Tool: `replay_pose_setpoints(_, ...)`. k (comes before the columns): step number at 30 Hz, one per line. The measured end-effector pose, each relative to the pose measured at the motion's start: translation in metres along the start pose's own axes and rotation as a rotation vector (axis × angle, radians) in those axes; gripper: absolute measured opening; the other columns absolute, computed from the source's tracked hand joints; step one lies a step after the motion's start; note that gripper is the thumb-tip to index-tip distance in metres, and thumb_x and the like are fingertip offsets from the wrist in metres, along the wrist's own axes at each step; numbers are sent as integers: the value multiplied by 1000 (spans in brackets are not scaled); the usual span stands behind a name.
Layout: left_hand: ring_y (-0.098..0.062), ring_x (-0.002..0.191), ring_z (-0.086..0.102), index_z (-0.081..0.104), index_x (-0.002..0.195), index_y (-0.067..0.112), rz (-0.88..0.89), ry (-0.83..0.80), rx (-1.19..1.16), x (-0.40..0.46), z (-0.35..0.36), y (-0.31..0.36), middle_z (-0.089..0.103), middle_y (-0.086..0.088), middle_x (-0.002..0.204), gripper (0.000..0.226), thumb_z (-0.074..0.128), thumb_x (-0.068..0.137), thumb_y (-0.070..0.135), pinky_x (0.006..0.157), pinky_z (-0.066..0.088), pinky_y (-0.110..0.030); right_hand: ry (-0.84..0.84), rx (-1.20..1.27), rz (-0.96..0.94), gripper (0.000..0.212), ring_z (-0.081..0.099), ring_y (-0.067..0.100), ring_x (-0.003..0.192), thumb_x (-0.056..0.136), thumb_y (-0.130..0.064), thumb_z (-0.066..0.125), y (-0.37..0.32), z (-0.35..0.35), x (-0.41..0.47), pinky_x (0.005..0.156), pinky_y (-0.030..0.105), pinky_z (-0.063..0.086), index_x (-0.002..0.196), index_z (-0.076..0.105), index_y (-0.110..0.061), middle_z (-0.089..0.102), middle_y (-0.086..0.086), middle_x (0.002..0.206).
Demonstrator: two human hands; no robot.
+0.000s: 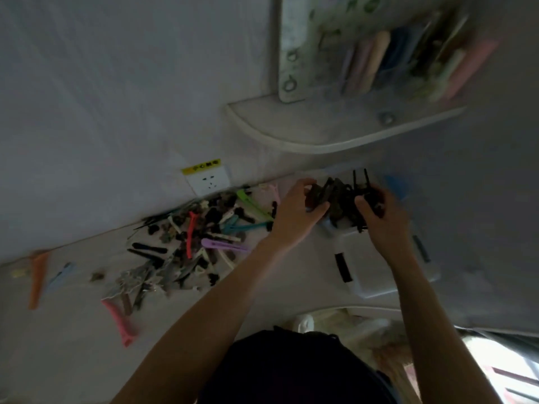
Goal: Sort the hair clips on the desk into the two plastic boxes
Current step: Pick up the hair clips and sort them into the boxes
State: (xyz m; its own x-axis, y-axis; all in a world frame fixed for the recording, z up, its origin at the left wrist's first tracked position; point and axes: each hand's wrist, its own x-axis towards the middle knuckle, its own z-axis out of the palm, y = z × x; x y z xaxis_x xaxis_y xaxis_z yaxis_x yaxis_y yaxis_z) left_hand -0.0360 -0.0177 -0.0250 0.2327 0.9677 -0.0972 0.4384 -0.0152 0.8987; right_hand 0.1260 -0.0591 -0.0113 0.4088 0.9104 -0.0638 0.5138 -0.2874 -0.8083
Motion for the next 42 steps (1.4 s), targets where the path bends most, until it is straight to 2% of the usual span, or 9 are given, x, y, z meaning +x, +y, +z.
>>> replay_pose_setpoints(6,-26,118,50,52,128,18,277,-147,536,42,46,16,53,-6,132,48,54,84,-1,98,42,-36,-45,-105,-32,40,54,29,112,91,-31,55,26,-40,42,90,30,40,124,54,-9,59,15,120)
replay_pose_setpoints(9,-20,132,38,67,110,19,365,-358,623,57,45,14,53,0,135,51,47,77,-15,115,18,-41,-90,-166,-62,40,53,31,115,90,-25,57,33,-48,57,95,35,40,126,52,-8,56,17,125)
replay_pose_setpoints(12,-18,140,25,64,116,16,342,-517,598,59,35,14,49,0,139,59,46,72,-20,116,0,-35,-155,-191,-109,37,55,28,112,92,-21,54,34,-50,63,90,27,39,127,51,-8,58,15,125)
replay_pose_setpoints(15,-22,134,35,58,124,14,358,-408,572,52,27,14,50,-8,137,57,47,76,-16,111,18,-28,-181,-260,-158,38,56,30,109,93,-21,53,40,-45,69,91,30,44,128,50,-7,59,16,124)
replay_pose_setpoints(20,-26,124,49,63,116,14,431,-125,645,33,31,-13,62,-7,121,31,55,85,12,106,37,-45,-230,-407,-226,45,49,34,117,88,-26,60,54,-30,77,99,43,43,128,49,-10,53,17,130)
replay_pose_setpoints(27,-21,125,43,54,125,13,298,-16,421,28,40,-7,46,-8,137,45,58,82,-1,102,30,-18,-482,-417,-416,49,51,30,112,80,-19,68,38,-3,61,91,39,44,125,52,-13,58,13,122)
replay_pose_setpoints(35,-25,124,44,42,135,9,77,38,400,21,33,-33,47,-9,136,67,71,79,31,103,33,-29,-211,-209,-178,29,64,28,91,86,-26,63,26,0,70,77,33,50,108,61,-7,70,15,98)
replay_pose_setpoints(39,-23,126,44,41,135,9,74,27,353,20,33,-36,46,-8,138,67,70,80,31,105,32,-29,-480,-293,-79,45,60,23,105,88,-34,59,28,3,68,82,25,44,126,53,-10,64,9,116)
replay_pose_setpoints(42,-23,125,44,41,136,9,67,23,360,21,33,-34,45,-8,139,67,70,80,31,104,31,-28,-373,-406,-252,33,59,27,103,92,-29,54,29,6,61,83,34,46,120,58,-11,63,12,117)
